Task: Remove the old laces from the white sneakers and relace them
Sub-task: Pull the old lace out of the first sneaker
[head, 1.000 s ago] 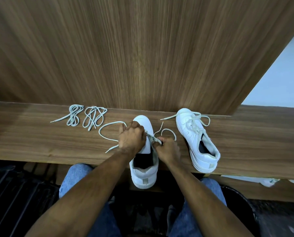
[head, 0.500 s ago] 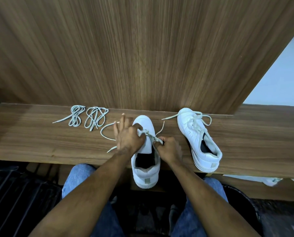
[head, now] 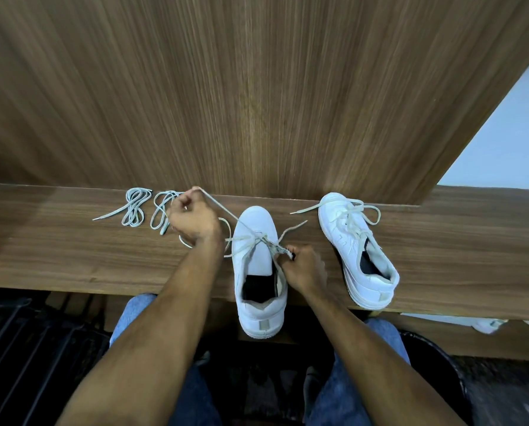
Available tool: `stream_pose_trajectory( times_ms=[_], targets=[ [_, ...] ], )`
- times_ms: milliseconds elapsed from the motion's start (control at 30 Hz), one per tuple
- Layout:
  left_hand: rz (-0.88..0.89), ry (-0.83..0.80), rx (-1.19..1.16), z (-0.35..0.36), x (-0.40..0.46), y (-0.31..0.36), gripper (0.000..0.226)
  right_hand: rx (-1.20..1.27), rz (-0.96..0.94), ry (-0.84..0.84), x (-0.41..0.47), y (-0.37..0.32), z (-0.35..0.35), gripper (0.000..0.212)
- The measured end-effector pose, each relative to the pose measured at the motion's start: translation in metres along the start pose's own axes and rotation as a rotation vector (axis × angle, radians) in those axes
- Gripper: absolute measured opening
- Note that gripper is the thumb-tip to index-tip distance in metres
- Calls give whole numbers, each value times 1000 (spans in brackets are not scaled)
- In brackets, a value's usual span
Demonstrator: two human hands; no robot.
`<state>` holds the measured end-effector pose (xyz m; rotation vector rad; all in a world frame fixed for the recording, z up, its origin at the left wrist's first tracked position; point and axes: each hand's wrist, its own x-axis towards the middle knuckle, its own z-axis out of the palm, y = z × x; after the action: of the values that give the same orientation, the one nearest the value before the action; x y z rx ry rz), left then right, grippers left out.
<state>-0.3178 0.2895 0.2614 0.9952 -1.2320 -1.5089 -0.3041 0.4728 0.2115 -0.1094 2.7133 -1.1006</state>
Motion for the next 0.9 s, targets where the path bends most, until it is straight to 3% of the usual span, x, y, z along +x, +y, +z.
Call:
stream_pose_trajectory(
  times_ms=[67,100,167,233,333,467,600,667,767,900],
  targets=[
    [12,-38,166,-2,2,-1,4,-9,-7,-2,1,0,0,14],
    [63,-114,319,-5,-4,-5,15,-13,-1,-4,1,-1,0,17],
    [263,-291,617,-13,-18,-19,31,-18,12,-11,2,-1,-1,22],
    [459,-498,890,-16,-31,-32,28,-24,18,-15,2,-2,-1,22],
    [526,-763,1196,-18,-43,-47,27,-22,12,-12,2,-2,0,22],
    [667,-784,1297,-19,-47,-48,25,-17,21,-5,0,-2,-1,21],
    [716,-710,1196,-14,-41,-29,19,-12,22,-7,1,0,0,19],
    [658,-557,982,-10,-37,-15,14,2,37,-5,2,0,0,20],
    [448,-348,579,-2,-23,5,32,5,43,-8,2,1,0,19],
    [388,-230,427,5,-6,16,7,3,40,-10,2,1,0,25]
  ],
)
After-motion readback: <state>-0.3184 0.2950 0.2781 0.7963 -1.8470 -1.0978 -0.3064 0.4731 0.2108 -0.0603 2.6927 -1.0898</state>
